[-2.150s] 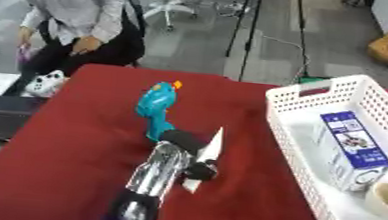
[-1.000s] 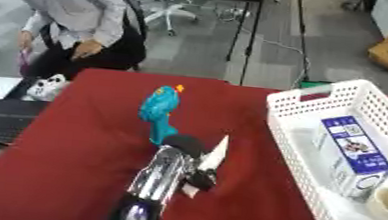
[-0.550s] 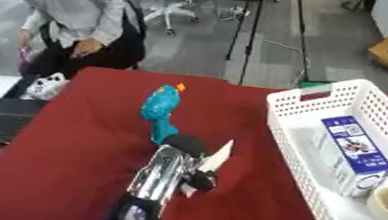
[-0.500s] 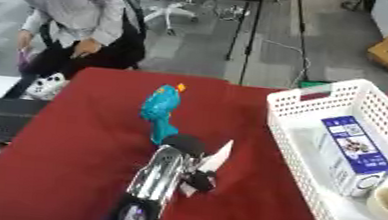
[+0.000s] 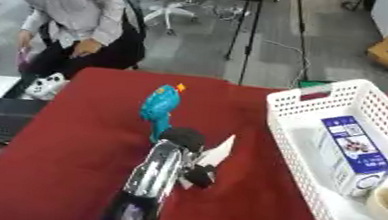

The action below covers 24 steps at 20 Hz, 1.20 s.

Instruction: Pick up objects on the table and place them in the box.

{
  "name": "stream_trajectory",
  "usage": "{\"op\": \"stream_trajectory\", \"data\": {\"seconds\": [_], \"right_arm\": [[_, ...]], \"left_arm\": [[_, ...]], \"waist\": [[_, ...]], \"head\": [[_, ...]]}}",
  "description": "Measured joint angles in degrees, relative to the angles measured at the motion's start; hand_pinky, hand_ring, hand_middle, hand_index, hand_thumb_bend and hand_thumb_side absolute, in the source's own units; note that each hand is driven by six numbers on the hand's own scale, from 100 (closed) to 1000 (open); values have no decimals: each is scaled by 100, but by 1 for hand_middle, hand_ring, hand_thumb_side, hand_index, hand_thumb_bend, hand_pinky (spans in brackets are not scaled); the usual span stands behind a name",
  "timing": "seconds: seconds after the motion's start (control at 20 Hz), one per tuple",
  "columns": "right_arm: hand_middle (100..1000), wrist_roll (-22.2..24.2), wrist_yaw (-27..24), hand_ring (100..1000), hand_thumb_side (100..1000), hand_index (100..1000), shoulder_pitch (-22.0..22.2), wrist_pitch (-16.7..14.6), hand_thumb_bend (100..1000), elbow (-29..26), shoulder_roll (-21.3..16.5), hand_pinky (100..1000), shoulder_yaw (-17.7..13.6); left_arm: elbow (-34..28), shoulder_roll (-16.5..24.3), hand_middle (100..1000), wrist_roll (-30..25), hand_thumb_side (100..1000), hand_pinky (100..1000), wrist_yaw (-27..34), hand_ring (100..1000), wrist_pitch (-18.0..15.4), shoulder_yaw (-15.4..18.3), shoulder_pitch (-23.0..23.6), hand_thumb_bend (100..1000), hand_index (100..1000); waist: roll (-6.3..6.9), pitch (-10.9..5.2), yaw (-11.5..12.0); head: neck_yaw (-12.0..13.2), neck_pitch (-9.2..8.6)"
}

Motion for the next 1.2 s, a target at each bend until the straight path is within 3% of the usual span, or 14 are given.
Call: {"op": "stream_trajectory", "data": {"seconds": [0.7,0.8,0.85,0.9,1.2], "right_arm": [[565,5,-1,665,479,599,0,12,100,0,0,726,-1],[565,7,-1,665,479,599,0,15,100,0,0,726,-2],[565,7,-1,665,479,599,1,15,100,0,-1,726,-2],[565,7,-1,665,479,599,1,16,100,0,-1,726,-2],[565,7,-10,665,475,598,1,17,100,0,-1,726,-2]], "left_arm": [[-486,45,298,-15,268,384,113,351,-34,38,-327,100,527],[-577,84,294,-20,273,376,155,348,-42,43,-402,100,522],[-630,93,292,-21,327,371,179,347,-43,52,-455,100,520],[-674,98,292,-21,275,371,208,347,-43,61,-510,100,520],[-849,183,285,-21,285,353,366,343,-51,76,-837,100,511]], "waist": [[-4,-14,2],[-4,-24,2],[-4,-31,1],[-5,-37,0],[-5,-47,-28]], "head": [[-3,-40],[-7,-41],[-8,-42],[-8,-44],[-13,-69]]}}
